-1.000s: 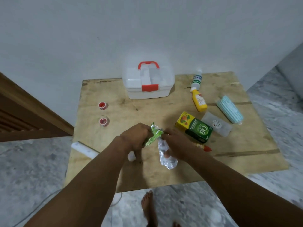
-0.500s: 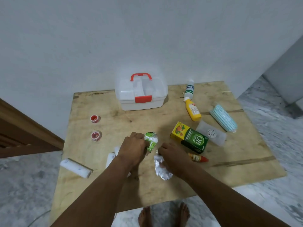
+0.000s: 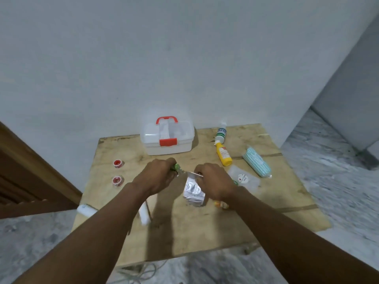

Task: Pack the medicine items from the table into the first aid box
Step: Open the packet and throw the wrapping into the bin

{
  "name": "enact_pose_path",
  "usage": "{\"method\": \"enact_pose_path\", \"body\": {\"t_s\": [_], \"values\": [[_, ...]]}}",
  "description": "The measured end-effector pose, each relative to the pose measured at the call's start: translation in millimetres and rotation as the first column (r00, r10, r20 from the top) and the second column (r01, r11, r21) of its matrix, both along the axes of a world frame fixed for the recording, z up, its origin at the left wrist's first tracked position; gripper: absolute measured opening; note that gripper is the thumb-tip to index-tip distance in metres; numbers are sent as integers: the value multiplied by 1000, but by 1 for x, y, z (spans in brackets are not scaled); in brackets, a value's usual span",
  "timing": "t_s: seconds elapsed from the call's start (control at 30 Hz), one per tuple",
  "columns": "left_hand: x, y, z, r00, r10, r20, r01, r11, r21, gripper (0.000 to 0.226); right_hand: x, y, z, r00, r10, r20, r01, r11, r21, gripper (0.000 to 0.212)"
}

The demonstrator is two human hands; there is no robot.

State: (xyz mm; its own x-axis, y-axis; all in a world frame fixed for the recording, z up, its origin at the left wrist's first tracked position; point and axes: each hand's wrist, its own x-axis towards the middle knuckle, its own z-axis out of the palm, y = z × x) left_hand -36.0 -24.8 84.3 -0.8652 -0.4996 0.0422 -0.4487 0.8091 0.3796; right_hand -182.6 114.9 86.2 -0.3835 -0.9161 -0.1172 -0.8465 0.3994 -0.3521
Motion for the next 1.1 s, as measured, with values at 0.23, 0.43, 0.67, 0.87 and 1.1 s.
{"method": "enact_pose_path", "body": {"t_s": [0.23,0.43,0.67,0.87,1.1], "values": [[-79,89,64,991,-44,-127,44,999,-3,10,-76,98,61,994,-102,-30,98,988,-116,17],[-162,198,75,973,-185,-135,184,983,-22,18,-146,220,79,967,-250,-50,244,964,-106,14],[-254,293,72,941,-333,-52,335,942,28,14,-221,337,70,904,-422,-70,419,906,-53,13],[-340,323,54,920,-391,21,389,919,68,17,-292,377,51,876,-476,-80,477,879,-9,13],[-465,330,9,918,-392,54,376,908,185,22,-402,379,20,878,-473,-81,477,877,55,14]]}}
